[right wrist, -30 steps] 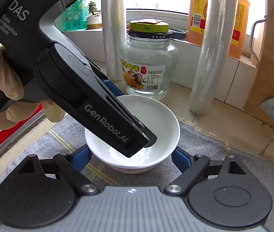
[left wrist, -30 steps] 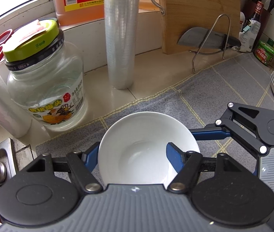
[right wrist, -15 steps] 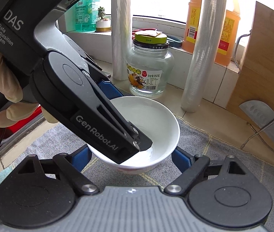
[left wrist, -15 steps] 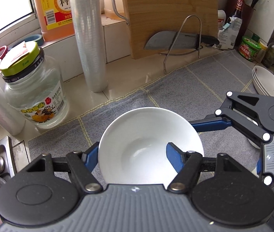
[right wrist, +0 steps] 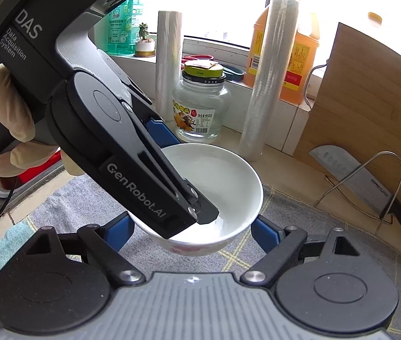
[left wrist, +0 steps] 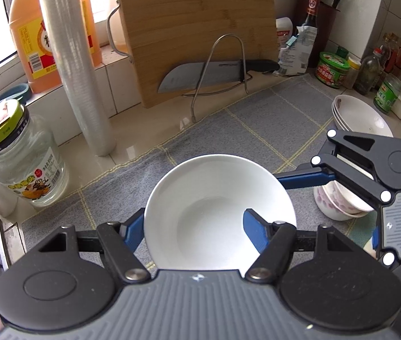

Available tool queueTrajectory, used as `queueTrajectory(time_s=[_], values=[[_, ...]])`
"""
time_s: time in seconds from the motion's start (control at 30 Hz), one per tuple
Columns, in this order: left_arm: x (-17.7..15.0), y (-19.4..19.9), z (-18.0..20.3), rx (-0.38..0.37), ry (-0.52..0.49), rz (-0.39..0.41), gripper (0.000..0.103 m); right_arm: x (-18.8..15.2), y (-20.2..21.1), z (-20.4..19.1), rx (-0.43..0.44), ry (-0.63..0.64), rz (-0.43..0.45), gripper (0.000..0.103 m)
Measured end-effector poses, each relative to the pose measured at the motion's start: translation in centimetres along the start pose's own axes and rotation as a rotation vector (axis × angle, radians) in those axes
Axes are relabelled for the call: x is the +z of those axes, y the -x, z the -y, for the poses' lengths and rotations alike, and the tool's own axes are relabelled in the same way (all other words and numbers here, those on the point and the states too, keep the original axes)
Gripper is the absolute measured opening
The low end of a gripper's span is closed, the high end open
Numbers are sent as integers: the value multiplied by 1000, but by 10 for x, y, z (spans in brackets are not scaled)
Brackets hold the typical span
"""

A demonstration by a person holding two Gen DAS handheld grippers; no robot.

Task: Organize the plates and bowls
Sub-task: 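Lift the bowl with the left gripper and carry it toward the nested bowls, then lower the bowl into the nested bowls and open the left gripper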

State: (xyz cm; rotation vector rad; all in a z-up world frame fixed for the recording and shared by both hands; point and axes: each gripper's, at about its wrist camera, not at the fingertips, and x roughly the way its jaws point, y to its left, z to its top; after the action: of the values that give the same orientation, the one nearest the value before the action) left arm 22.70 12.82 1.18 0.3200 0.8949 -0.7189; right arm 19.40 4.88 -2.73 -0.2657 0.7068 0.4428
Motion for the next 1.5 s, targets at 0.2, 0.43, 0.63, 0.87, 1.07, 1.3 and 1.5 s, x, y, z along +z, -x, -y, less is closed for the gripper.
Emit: queueTrajectory(time_s=[0.2, 0.43, 0.63, 0.87, 1.07, 1.3, 1.5], values=[[11, -3, 24, -19, -40, 0, 71, -11, 16, 15, -22, -40, 4, 92], [25, -11, 52, -56, -95, -2, 71, -26, 34, 30, -67, -79, -1, 92], [40, -18, 79, -88, -149, 7, 71, -38, 51, 46, -111, -122, -2, 92], [53, -22, 105, -122, -215, 15, 71, -52, 71, 61, -165, -161, -1, 92], [64, -28, 128, -152, -269, 17, 71, -64, 86, 71, -212, -201, 2, 92], [72, -38, 152, -192, -330, 15, 71, -79, 103, 80, -268, -250, -5, 92], [73, -50, 167, -216, -358, -6, 71, -90, 108, 87, -294, -287, -20, 92]])
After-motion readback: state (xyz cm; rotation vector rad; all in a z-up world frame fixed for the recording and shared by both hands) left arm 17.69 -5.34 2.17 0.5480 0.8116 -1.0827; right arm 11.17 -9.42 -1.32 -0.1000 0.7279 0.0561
